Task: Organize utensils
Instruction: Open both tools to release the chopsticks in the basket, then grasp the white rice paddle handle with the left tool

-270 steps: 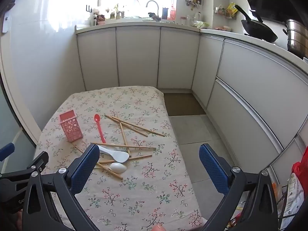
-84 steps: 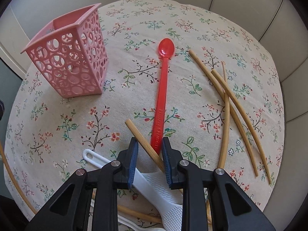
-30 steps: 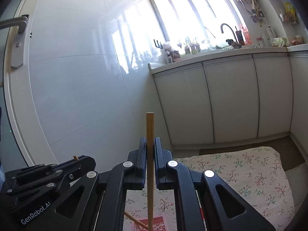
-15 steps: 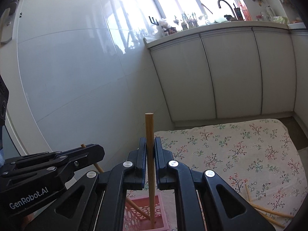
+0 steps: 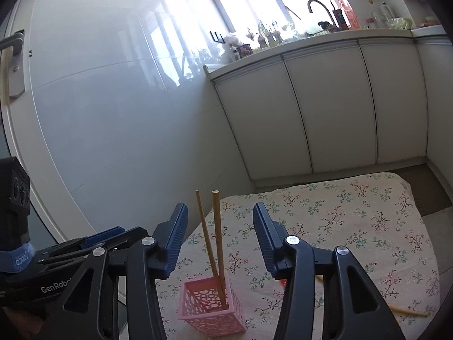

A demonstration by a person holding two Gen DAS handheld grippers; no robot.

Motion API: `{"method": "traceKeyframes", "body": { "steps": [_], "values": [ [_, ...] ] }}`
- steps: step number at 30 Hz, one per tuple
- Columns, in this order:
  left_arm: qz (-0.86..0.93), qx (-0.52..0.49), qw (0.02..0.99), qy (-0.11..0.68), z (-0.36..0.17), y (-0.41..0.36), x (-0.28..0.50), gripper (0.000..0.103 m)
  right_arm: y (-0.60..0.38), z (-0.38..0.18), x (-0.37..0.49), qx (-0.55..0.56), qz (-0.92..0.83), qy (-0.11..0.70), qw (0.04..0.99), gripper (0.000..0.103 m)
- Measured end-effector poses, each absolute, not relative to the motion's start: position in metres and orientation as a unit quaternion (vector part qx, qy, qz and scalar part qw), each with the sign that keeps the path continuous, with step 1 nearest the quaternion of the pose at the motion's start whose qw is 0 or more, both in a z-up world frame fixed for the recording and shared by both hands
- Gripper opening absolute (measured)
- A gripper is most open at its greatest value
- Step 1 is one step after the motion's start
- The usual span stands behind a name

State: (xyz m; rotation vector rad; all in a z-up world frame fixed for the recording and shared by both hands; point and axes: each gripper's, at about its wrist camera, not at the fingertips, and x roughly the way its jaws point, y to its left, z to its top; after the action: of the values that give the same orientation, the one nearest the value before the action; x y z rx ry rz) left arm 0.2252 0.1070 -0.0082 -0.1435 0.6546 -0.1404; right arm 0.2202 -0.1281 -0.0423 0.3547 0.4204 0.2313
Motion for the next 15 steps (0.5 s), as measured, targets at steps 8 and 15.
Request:
{"method": "traceKeyframes", "body": {
  "steps": [8,15],
  "values": [
    [-0.052,-0.098,0.925,0.364,-0.032,0.117,0.202,0.070,-0.159,-0.047,0.180,0.163,0.090,0.242,0.952,0.061],
    [-0.040,-0.086,0.907,0.411,-0.054,0.100,0.175,0.085,-0.187,-0.062,0.154,0.153,0.058,0.307,0.937,0.073]
  ]
}}
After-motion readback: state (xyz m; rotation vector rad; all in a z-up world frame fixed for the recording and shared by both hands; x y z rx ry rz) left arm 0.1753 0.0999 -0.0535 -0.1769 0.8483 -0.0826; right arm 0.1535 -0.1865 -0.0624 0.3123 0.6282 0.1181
